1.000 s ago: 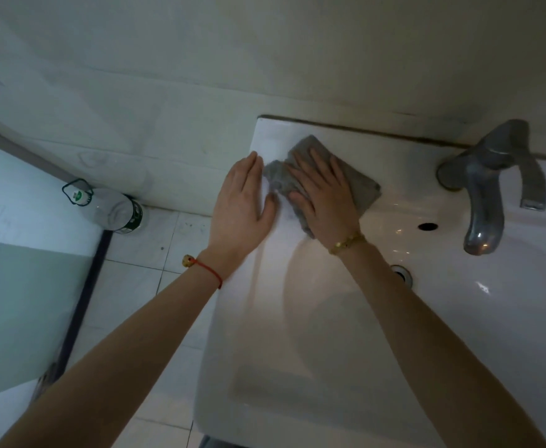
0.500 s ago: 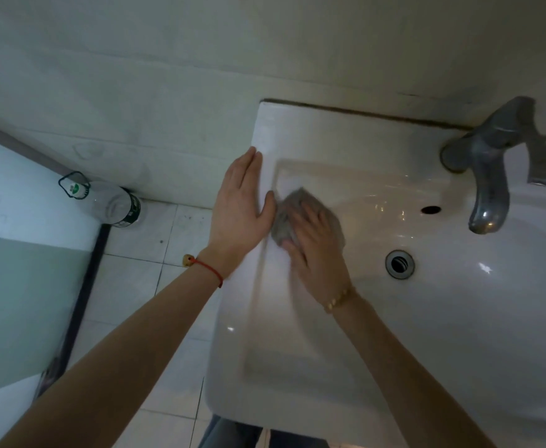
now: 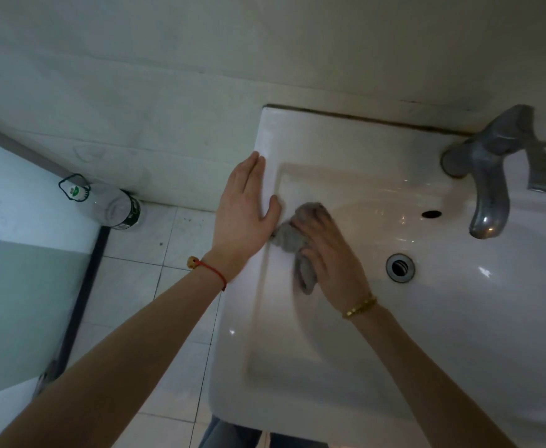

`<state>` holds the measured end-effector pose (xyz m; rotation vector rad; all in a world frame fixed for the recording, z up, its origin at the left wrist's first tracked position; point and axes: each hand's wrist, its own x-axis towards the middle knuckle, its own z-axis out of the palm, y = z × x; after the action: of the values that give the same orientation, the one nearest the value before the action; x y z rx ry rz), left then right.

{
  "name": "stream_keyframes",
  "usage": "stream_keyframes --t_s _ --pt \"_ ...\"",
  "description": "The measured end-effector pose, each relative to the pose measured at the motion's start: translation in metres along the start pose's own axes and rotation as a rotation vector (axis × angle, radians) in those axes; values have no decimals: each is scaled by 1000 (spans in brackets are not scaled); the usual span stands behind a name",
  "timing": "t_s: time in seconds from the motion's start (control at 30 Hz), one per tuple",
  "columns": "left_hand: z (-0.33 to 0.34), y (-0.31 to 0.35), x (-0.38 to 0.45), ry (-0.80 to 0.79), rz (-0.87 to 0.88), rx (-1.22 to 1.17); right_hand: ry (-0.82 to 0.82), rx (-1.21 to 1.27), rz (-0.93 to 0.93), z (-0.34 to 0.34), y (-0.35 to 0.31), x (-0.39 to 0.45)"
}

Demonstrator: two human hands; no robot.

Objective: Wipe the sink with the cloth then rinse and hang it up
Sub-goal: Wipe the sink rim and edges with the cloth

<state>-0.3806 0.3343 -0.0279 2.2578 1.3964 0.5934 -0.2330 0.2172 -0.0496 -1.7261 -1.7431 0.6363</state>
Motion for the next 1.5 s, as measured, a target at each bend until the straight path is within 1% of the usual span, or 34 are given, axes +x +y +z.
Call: stream_keyframes --t_s 0.03,0.07,0.1,0.13,0.17,0.2,0.27,0.3,0.37,0.43,0.47,0.53,0.6,0.63,0.67,0.77,0.83,0.9,0.97,1.03,1.1,1.13,1.17,1.2,1.3,1.33,1.4,1.43,1.5 --pt "0 0 0 2 3 2 74 141 90 -8 -2 7" --pt "0 0 0 4 2 3 176 219 149 -18 -4 19" --pt "0 0 0 5 0 3 275 197 166 -28 -7 38" --pt "-1 0 0 4 -2 5 335 99 130 -38 -9 61" --pt "0 0 0 3 -3 8 337 10 70 -45 -10 87" --pt "-1 1 1 3 -7 10 280 -75 19 -48 -11 112" --pt "-1 1 1 3 -12 7 98 -221 0 -42 -10 146" --pt "-1 1 1 4 -13 5 29 -327 3 -34 -6 153" --pt "-1 0 1 -2 -10 7 -38 -523 -16 -29 7 146" --pt "-1 -1 1 -4 -13 10 -37 -608 -62 -41 26 127" --pt "-1 -1 2 -8 -14 11 -3 -638 -62 -51 38 115" --pt "-1 0 1 -12 -19 9 103 -672 9 -73 59 95" --pt "0 2 2 -2 -28 7 165 -684 86 -75 59 94" --pt "0 2 2 4 -28 7 144 -686 100 -69 50 102" --pt "0 2 2 6 -27 7 104 -686 76 -58 39 114" --pt "-1 3 3 5 -24 7 -30 -675 -68 -18 4 146" --pt "-2 2 2 3 -26 2 -92 -679 -136 -22 9 147" --pt "-2 2 1 2 -24 10 -104 -726 -143 -49 36 130" --pt "-2 3 1 4 -28 16 2 -763 -57 -81 70 102" --pt "-1 4 1 0 -29 13 126 -741 108 -101 91 75" --pt "0 6 2 -2 -29 11 223 -711 247 -96 88 72" --pt "0 5 2 -3 -27 12 250 -701 277 -86 80 79" --pt "1 5 2 -4 -29 13 245 -690 258 -75 68 89" --pt "1 5 1 -4 -33 15 209 -677 193 -61 55 103" --pt "0 5 2 5 -36 20 12 -657 -98 -21 19 137" --pt "0 5 2 -1 -37 15 -32 -656 -164 -18 16 141" --pt "-2 4 2 -14 -36 19 -74 -664 -206 -31 27 135" --pt "-2 4 2 -18 -33 29 -62 -675 -200 -45 39 126" --pt "-2 4 1 -23 -41 35 39 -712 -143 -76 72 102"
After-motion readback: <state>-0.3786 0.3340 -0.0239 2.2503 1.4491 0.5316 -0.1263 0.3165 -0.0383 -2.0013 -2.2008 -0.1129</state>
